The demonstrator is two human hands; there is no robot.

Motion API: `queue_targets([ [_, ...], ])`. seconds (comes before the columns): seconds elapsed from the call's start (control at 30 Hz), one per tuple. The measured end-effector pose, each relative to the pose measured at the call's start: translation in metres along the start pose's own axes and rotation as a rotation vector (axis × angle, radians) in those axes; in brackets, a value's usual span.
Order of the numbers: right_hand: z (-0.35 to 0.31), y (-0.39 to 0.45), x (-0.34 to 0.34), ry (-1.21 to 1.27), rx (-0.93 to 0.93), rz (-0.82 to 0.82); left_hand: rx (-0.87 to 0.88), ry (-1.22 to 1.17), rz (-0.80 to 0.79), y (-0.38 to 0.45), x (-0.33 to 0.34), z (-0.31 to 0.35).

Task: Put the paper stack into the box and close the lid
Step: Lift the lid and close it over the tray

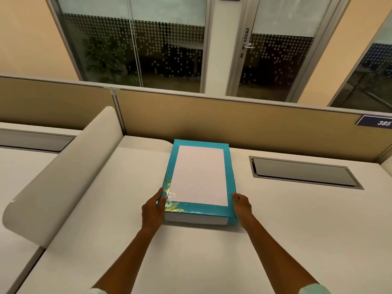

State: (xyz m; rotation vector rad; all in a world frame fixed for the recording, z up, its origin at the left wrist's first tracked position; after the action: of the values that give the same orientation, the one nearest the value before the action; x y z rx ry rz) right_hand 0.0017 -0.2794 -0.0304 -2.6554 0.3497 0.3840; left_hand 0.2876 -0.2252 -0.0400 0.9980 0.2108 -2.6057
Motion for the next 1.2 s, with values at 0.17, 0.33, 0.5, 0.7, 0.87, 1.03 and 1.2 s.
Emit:
queue_targets([
  [0.17, 0.007, 0.002, 0.005, -0.051, -0.016, 0.014, -0.017, -0.013, -0.002, 0.005, 0.003, -0.006],
  [0.33, 0.012, 0.005, 0.011, -0.101, -0.042, 0.064, 0.013, 0.021, 0.059, 0.007, 0.006, -0.007],
  [0.5, 0.005, 0.005, 0.015, -0.284, -0.084, 0.182, 0.105, 0.178, 0.05, 0.019, 0.007, 0.003],
  [0.7, -0.009, 0.012, 0.032, -0.586, -0.404, 0.011, 0.306, 0.508, -0.146, 0.045, 0.019, 0.022],
  [0.87, -0.015, 0.031, 0.042, -0.801, -0.451, -0.106, 0.402, 0.685, -0.282, 0.07, 0.029, 0.031],
  [1.03, -0.012, 0.037, 0.044, -0.742, -0.456, -0.069, 0.398, 0.683, -0.243, 0.074, 0.038, 0.028],
  [1.2, -0.016, 0.039, 0.046, -0.737, -0.475, -0.004, 0.417, 0.649, -0.173, 0.076, 0.04, 0.033],
])
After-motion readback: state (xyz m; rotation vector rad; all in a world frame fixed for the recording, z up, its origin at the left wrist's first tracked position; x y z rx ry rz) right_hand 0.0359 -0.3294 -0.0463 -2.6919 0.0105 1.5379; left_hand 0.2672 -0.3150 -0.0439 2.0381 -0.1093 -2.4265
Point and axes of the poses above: each hand's wrist, its own y-axis towards the middle knuckle, its own x-axis out of the palm, z = x × y, the point moved 2 cm from there along y, towards the middle knuckle, and after that the axes turned 14 degrees about y, right-handed, at the moved point
